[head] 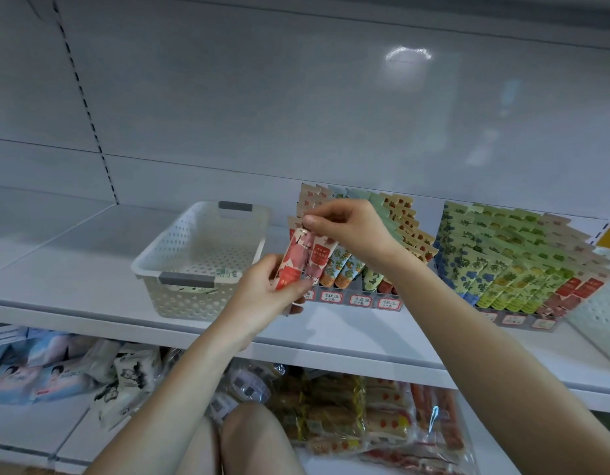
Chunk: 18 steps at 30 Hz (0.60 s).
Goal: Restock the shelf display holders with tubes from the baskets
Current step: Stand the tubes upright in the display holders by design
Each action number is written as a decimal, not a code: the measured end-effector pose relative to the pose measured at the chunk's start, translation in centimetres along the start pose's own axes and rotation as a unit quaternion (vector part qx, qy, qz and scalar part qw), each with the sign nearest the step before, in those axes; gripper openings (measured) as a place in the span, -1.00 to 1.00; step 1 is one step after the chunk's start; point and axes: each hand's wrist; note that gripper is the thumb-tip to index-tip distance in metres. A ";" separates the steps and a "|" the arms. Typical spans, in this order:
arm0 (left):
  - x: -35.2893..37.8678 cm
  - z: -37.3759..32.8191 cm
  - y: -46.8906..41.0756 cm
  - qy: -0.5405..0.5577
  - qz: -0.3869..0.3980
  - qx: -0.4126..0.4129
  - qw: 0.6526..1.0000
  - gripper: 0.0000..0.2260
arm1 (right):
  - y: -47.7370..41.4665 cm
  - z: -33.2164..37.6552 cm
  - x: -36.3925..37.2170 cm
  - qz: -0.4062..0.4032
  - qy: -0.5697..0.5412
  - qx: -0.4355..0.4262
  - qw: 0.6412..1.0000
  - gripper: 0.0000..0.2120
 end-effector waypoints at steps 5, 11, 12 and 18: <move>-2.2 -1.2 -0.8 0.212 -0.095 -0.014 0.973 -0.85 | 0.7 -0.8 -1.3 -0.016 -0.059 0.071 0.996 -0.91; -3.3 -1.9 -2.5 0.034 -0.131 0.096 0.986 -0.87 | 1.7 0.3 -1.7 0.094 0.109 -0.005 0.990 -0.87; -3.2 -2.1 -2.6 -0.001 -0.106 0.119 0.987 -0.85 | 1.8 0.8 -1.6 0.083 0.109 -0.025 0.990 -0.86; -1.3 -2.5 -3.1 -0.112 -0.058 0.163 0.979 -0.73 | 1.7 2.3 -0.8 0.048 0.133 -0.107 0.984 -0.81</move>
Point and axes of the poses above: each hand's wrist, its own y-axis away from the middle knuckle, its own x-axis out of the palm, z = x × y, and after that the axes turned 8 degrees about -z, right-handed
